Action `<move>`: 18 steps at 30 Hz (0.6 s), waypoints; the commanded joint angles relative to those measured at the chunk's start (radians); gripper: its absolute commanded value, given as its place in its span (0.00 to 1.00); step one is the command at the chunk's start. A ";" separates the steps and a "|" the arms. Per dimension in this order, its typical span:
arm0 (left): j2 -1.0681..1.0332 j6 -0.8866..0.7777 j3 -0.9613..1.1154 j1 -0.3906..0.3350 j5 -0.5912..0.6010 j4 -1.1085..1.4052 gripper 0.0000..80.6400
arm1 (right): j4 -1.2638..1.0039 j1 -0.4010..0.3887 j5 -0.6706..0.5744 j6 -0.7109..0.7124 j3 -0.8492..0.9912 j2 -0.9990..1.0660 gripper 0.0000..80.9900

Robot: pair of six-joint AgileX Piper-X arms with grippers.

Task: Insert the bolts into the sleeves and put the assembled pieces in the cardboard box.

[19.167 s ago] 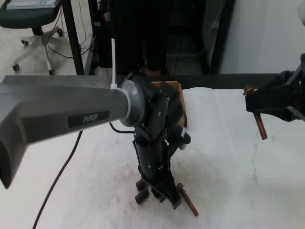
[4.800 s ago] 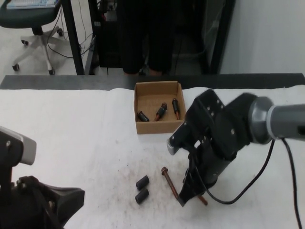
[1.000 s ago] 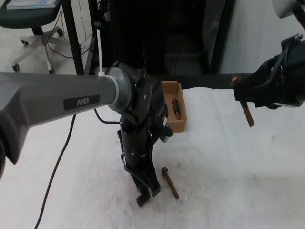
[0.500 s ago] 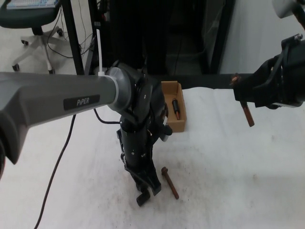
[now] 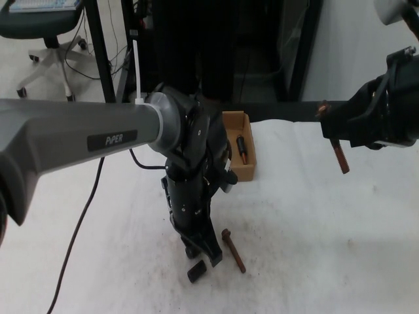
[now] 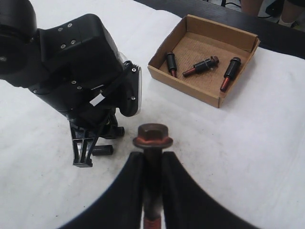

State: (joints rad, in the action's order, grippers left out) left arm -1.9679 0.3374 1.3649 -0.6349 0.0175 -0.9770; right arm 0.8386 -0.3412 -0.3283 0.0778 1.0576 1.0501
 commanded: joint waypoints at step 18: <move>-0.040 -0.053 -0.001 0.016 0.096 0.017 0.47 | -0.012 0.004 -0.014 0.004 0.004 -0.009 0.01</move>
State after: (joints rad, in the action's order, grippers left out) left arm -1.9994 0.3035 1.3649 -0.6193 0.1092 -0.9596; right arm 0.8386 -0.3412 -0.3296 0.0778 1.0576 1.0501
